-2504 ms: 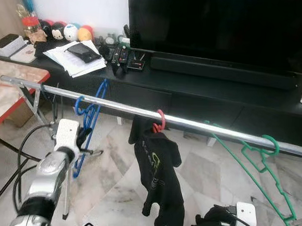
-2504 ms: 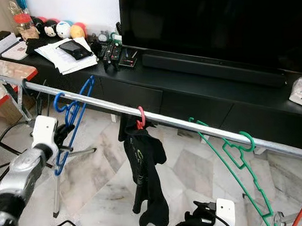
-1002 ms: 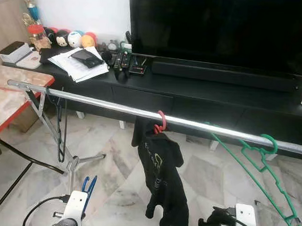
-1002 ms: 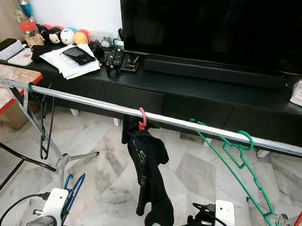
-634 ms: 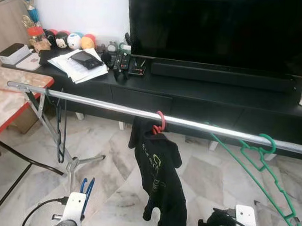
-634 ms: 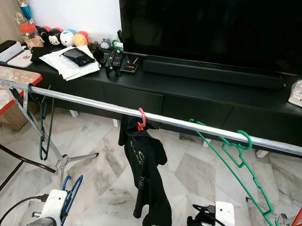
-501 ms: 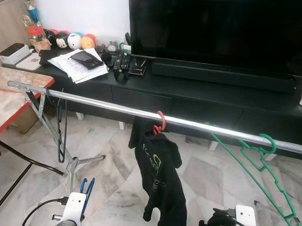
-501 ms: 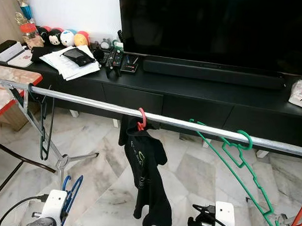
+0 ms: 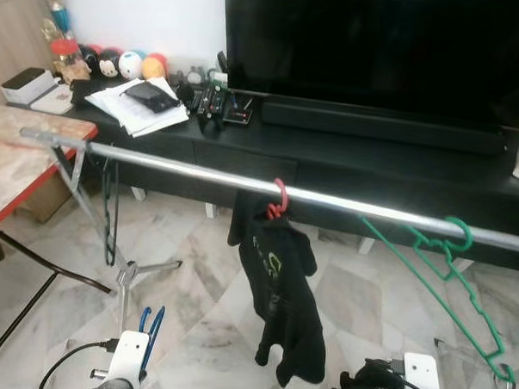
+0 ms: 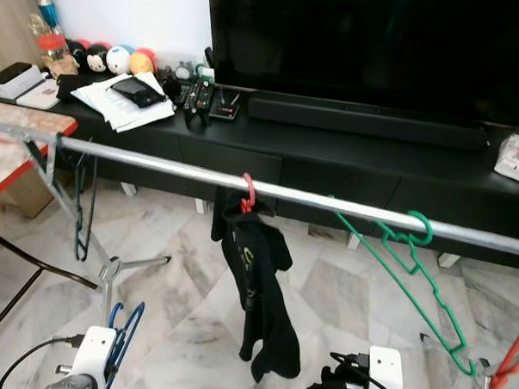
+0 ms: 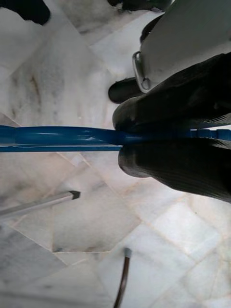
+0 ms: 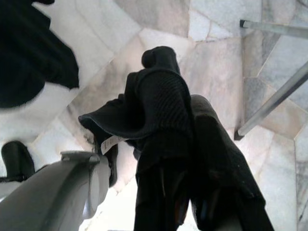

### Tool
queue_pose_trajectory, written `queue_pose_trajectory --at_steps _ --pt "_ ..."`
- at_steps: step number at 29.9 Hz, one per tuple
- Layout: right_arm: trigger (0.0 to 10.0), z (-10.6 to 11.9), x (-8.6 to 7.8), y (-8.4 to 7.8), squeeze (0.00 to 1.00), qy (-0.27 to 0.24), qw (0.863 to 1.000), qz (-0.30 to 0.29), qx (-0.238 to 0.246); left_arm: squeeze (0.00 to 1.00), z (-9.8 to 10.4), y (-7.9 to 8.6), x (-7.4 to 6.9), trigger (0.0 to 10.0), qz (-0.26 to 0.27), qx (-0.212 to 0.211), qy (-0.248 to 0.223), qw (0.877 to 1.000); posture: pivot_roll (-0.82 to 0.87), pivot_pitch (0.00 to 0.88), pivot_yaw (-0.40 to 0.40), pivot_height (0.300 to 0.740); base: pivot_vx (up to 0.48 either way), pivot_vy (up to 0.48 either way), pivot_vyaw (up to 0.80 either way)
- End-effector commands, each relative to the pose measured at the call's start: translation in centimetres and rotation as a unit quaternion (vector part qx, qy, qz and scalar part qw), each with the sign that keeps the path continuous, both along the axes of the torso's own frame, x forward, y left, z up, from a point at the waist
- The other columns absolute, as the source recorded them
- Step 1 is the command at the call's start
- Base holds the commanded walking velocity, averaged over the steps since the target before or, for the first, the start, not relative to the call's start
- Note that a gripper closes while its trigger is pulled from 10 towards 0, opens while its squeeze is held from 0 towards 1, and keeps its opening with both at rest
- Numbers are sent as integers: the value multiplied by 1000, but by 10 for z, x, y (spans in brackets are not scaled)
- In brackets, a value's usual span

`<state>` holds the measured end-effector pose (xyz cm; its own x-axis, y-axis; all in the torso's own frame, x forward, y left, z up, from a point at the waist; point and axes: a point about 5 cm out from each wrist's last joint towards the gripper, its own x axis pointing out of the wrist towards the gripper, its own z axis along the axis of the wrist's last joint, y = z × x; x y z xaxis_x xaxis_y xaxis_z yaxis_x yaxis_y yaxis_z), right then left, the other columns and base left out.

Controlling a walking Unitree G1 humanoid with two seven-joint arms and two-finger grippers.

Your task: Hang hanger

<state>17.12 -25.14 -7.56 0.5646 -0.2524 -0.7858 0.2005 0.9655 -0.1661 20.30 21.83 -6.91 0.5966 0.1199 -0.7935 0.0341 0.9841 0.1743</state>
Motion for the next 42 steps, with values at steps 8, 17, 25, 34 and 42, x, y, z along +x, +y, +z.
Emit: queue_pose_trajectory --at_steps 8,17,25,34,42 --pt "10000 0 -1 0 0 -5 1000 -7 1 0 -4 5 -9 10000 2 3 19 1000 -105 0 24 740 -317 0 0" --pt "10000 1 1 0 0 -6 1000 -12 1 0 -3 6 -7 10000 6 4 17 1000 -100 0 23 740 -318 0 0" --pt "10000 1 3 -1 0 -8 1000 -15 4 0 -2 9 -6 10000 18 5 14 1000 -97 0 19 740 -317 0 0" --pt "10000 2 4 -1 0 -8 1000 -14 4 0 -1 9 -5 10000 23 3 13 1000 -99 0 18 740 -317 0 -385" --pt "10000 3 5 -2 0 -11 1000 -7 3 0 -1 8 -4 10000 28 2 11 1000 -96 0 14 740 -317 0 0"
